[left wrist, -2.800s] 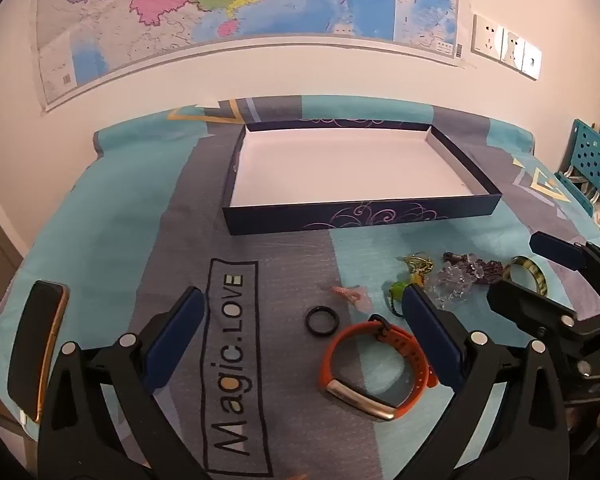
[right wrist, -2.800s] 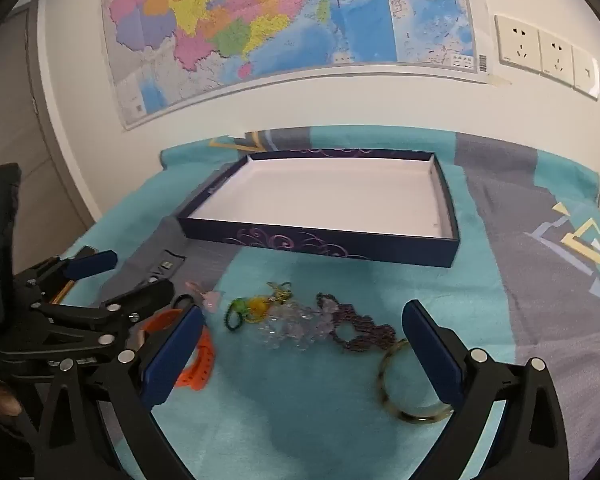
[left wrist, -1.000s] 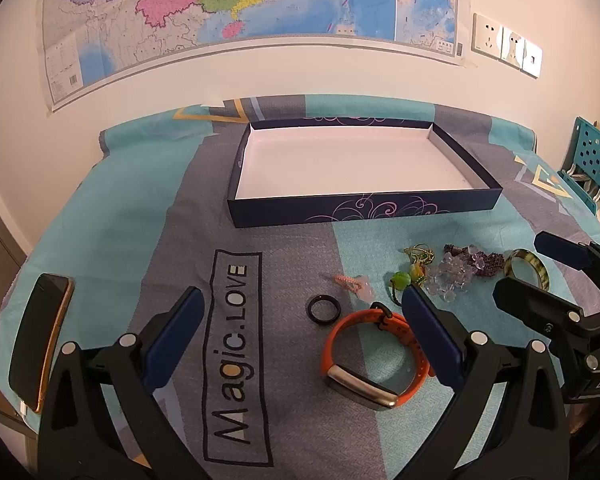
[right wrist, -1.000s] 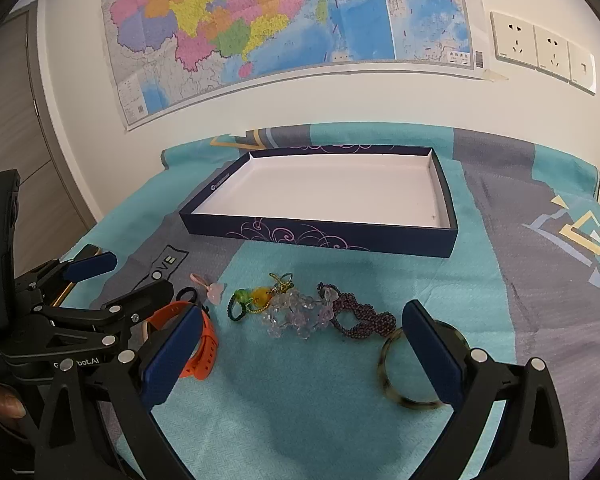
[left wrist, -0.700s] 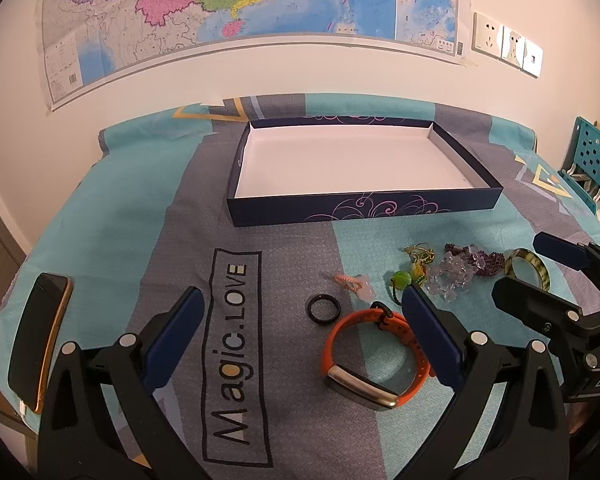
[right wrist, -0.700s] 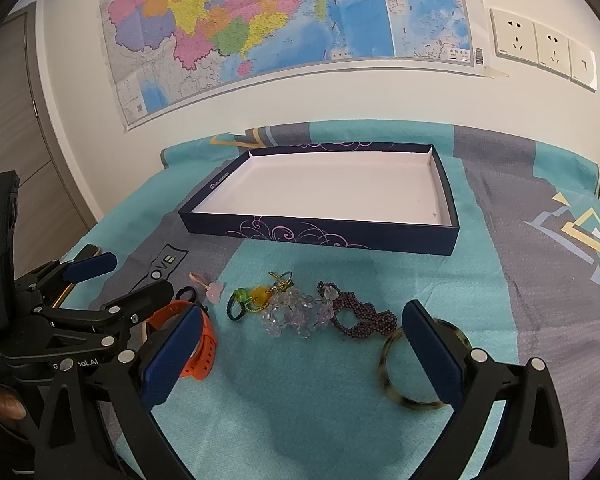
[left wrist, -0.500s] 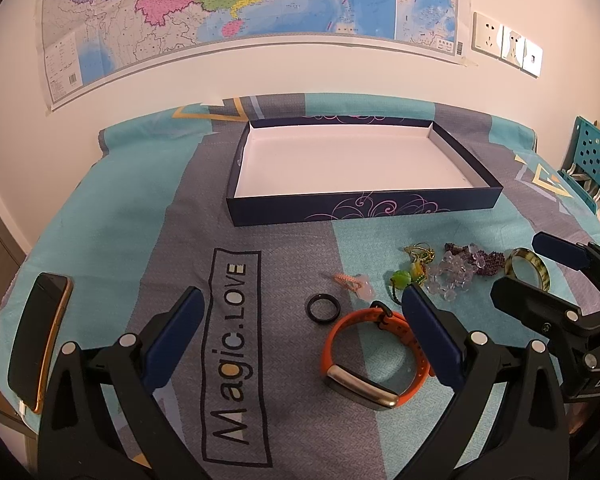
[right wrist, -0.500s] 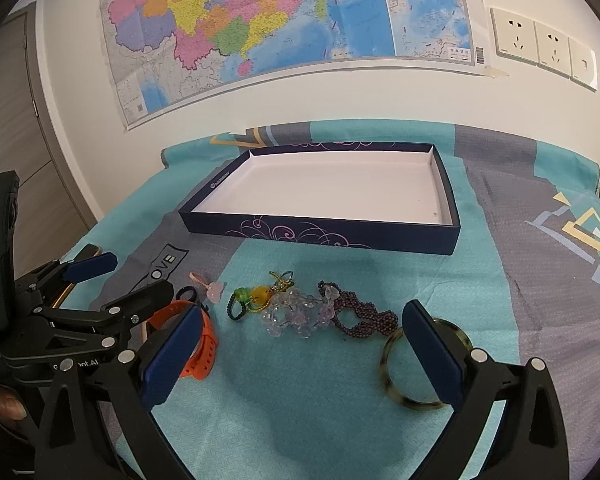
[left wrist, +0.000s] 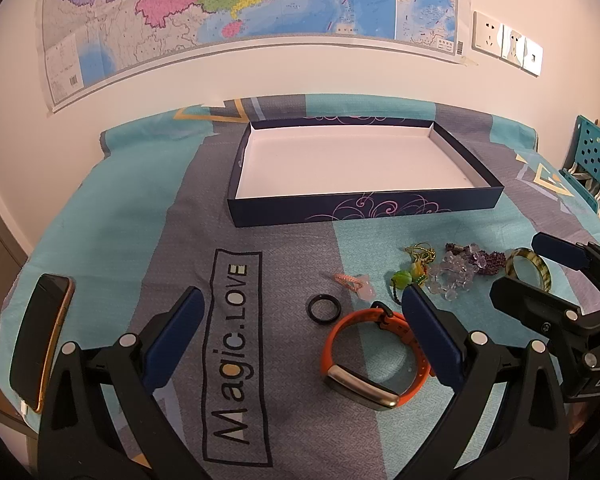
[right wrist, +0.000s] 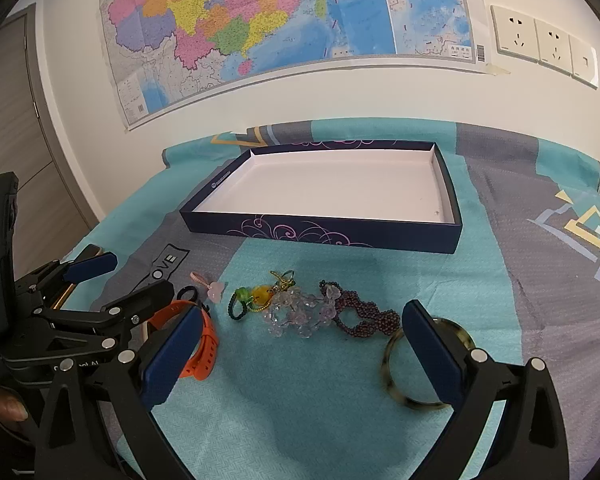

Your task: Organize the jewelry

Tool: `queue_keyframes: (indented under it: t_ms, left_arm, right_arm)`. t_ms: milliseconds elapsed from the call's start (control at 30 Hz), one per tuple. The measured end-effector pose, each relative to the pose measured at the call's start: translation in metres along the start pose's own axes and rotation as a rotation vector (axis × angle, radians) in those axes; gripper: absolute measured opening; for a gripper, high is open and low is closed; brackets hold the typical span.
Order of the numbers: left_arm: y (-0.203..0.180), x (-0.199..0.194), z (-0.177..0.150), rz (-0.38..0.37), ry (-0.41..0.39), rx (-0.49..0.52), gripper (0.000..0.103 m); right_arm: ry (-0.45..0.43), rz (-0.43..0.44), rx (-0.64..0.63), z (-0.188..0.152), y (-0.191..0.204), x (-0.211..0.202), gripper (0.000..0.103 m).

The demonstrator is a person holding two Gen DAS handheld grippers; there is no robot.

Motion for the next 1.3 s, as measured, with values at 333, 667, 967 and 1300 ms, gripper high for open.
queue_keyframes:
  t_ms: [333, 667, 967, 1300]
  left_arm:
    - [-0.003, 0.000, 0.000, 0.008, -0.001, 0.002, 0.097]
    - [-0.002, -0.001, -0.001, 0.007, -0.001, 0.005, 0.097]
    - [-0.002, -0.001, 0.000, -0.012, 0.005, 0.016, 0.097]
    - [0.004, 0.001, -0.018, -0.126, 0.047, 0.081, 0.097]
  right_arm:
    - [0.004, 0.007, 0.003, -0.001, 0.002, 0.002, 0.096]
    - [0.001, 0.012, 0.012, -0.001, 0.000, 0.001, 0.096]
    - [0.000, 0.013, 0.029, -0.001, -0.010, -0.002, 0.096]
    - [0.053, -0.054, 0.107, -0.019, -0.061, -0.009, 0.096]
Point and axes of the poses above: each gripper's, at about its wrist camera, not at the fingertips, and x roughly the way its jaws point, y to its left, z to its top, the point moved 5 cm from there along x, roughly the way its jaws point, and after that the axes turned 7 degrees about y, right-handed, at the moved point
